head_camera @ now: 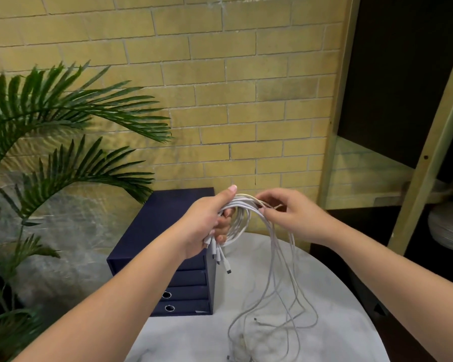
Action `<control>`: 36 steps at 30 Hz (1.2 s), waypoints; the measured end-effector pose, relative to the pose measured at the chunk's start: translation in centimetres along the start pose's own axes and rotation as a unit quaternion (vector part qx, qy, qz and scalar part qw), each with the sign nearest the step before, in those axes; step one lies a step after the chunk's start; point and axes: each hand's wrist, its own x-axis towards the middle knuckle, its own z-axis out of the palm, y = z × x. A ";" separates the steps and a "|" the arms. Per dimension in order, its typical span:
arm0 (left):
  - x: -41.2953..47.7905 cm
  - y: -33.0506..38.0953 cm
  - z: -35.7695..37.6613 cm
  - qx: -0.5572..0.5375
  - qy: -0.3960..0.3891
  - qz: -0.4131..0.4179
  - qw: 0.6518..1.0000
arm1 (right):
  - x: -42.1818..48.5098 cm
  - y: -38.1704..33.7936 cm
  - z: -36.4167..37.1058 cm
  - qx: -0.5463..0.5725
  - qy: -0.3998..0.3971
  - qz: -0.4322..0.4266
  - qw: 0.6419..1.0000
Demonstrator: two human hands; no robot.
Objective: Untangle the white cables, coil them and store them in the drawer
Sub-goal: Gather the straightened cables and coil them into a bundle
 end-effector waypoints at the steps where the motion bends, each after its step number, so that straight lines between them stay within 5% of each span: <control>1: 0.0 0.0 0.1 0.002 -0.001 0.000 1.000 | -0.1 0.1 0.2 -0.066 0.012 -0.022 0.998; 6: -0.1 0.1 -0.3 0.019 0.016 -0.001 1.000 | 0.0 1.1 0.1 -0.234 0.010 -0.079 0.969; 15: -0.1 0.4 -1.0 0.009 0.031 0.016 0.999 | 0.2 1.8 -2.5 -0.300 -0.044 0.093 0.948; 20: 0.1 0.8 -1.9 -0.062 0.061 0.057 0.995 | 0.3 4.5 -3.8 -0.190 -0.158 0.240 0.939; 24: 0.3 1.6 -3.9 -0.117 0.100 0.084 0.985 | -1.4 7.7 -4.0 -0.111 -0.091 0.337 0.930; 28: 0.0 2.2 -3.5 -0.075 0.054 0.063 0.994 | -0.1 7.5 -4.6 -0.178 0.074 0.220 0.956; 30: -0.3 2.1 -2.6 -0.058 0.029 0.047 0.997 | 0.6 6.5 -4.4 -0.167 0.016 0.207 0.964; 33: -0.4 1.8 -1.4 -0.037 0.011 0.037 0.999 | 0.4 5.4 -3.9 -0.142 -0.188 0.262 0.936; 36: -0.1 1.5 -1.1 -0.028 0.027 0.023 0.999 | 0.1 3.1 -3.2 -0.078 -0.162 0.175 0.968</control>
